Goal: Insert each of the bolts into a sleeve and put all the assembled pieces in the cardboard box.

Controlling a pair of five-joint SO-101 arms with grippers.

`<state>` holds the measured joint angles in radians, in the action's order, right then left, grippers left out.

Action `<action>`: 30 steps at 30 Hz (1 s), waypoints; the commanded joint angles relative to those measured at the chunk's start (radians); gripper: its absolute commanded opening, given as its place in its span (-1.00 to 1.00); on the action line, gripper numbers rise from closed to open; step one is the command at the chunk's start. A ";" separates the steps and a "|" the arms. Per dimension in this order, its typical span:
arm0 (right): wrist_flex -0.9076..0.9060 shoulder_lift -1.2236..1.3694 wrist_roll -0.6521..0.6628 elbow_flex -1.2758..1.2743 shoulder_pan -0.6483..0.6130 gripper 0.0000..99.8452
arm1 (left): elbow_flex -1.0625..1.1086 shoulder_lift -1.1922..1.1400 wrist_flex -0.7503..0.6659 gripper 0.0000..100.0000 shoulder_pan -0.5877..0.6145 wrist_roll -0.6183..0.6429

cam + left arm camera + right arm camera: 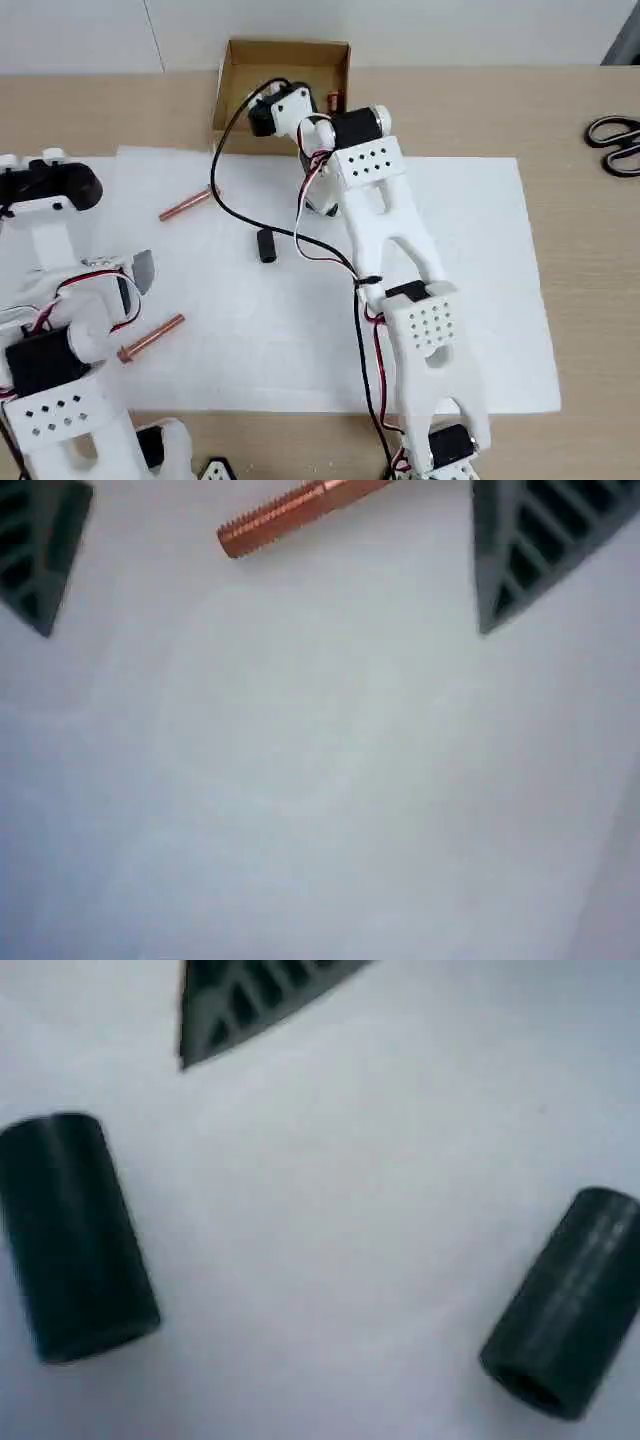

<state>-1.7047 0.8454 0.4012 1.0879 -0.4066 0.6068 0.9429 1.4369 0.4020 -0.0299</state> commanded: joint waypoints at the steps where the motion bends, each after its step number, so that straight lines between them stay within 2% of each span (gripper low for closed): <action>1: 0.007 0.016 0.009 0.049 0.012 -0.63 | -0.015 0.014 0.003 -0.49 0.002 0.006; 27: 0.177 0.196 0.003 0.049 0.010 -0.64 | -0.015 0.014 0.005 -0.49 0.002 0.006; 30: 0.176 0.194 0.002 0.049 0.013 -0.70 | -0.015 0.014 0.005 -0.49 0.002 0.006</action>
<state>-1.5451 1.0464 0.4012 1.0986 -0.4066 0.6068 0.9429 1.4369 0.4020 -0.0299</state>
